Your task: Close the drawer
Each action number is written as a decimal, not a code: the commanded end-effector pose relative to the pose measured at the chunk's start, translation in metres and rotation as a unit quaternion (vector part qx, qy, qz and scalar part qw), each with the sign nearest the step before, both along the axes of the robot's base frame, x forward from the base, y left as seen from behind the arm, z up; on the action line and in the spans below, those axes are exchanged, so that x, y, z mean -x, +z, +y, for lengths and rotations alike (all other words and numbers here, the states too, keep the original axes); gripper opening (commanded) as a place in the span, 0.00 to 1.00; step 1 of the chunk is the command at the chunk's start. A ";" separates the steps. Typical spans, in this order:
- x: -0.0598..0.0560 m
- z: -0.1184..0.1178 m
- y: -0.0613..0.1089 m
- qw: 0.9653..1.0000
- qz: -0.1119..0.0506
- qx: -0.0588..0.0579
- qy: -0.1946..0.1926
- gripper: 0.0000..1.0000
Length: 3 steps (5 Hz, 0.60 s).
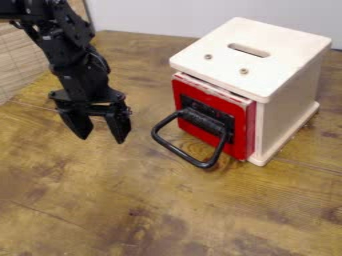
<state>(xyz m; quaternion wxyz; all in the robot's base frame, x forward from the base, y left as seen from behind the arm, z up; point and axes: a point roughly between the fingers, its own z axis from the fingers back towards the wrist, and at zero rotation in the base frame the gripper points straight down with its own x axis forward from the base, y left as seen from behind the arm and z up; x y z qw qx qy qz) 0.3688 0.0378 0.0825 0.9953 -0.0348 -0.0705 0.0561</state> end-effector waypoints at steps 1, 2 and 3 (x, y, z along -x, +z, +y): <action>-0.004 0.012 0.037 0.998 -0.053 -0.008 0.013 1.00; -0.006 0.014 0.037 0.999 -0.052 -0.009 0.012 1.00; -0.008 0.014 0.036 0.999 -0.051 -0.011 0.009 1.00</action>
